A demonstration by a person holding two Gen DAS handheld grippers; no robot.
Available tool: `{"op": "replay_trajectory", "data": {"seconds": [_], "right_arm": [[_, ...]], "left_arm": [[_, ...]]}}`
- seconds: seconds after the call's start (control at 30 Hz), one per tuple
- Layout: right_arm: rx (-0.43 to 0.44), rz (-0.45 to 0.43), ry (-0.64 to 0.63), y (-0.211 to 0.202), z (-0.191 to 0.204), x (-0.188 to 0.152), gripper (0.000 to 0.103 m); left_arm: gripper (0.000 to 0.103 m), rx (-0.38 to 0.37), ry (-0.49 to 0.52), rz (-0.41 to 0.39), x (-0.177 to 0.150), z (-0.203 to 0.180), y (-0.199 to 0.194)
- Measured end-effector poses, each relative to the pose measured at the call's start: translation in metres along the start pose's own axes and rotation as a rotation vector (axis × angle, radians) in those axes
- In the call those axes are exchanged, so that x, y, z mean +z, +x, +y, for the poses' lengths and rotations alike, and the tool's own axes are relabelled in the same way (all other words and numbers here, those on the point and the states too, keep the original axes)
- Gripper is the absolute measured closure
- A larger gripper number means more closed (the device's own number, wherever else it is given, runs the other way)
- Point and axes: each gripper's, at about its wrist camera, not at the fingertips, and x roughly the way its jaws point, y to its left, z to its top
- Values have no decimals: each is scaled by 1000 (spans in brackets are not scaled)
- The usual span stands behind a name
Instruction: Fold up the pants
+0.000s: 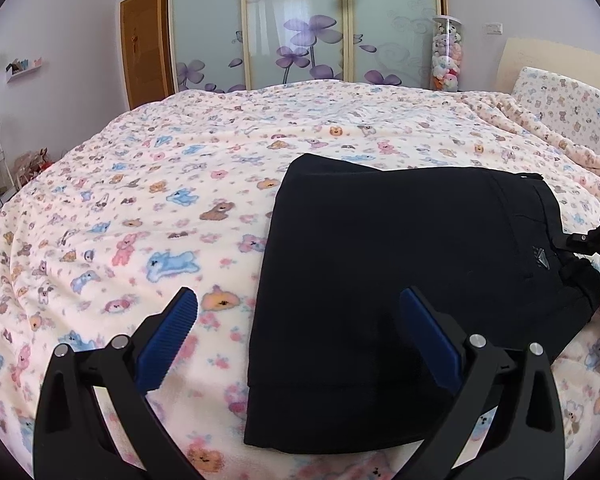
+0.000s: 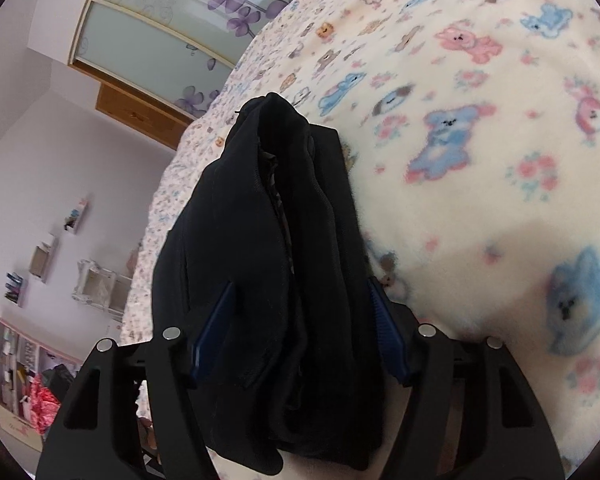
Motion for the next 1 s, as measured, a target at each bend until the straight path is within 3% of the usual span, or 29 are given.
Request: {"op": "replay_trajectory", "data": {"seconds": [0.1, 0.2, 0.37, 0.57, 0.63, 0.8, 1.0], "right_arm": [[74, 10, 18, 2, -4, 2, 52], [135, 11, 53, 0, -8, 2, 61], [158, -1, 5, -8, 5, 4, 62], [88, 21, 80, 3, -6, 8, 46], [74, 14, 79, 4, -6, 6, 45], [86, -11, 24, 6, 6, 1, 65], [123, -56, -144, -9, 54, -3, 70]], "left_arm": [[2, -7, -24, 13, 0, 5, 3], [2, -12, -47, 27, 0, 8, 5], [2, -21, -79, 34, 0, 14, 7], [2, -31, -118, 35, -1, 21, 5], [2, -37, -135, 42, -1, 24, 6], [2, -47, -164, 50, -1, 29, 7], [2, -43, -197, 48, -1, 33, 6]]}}
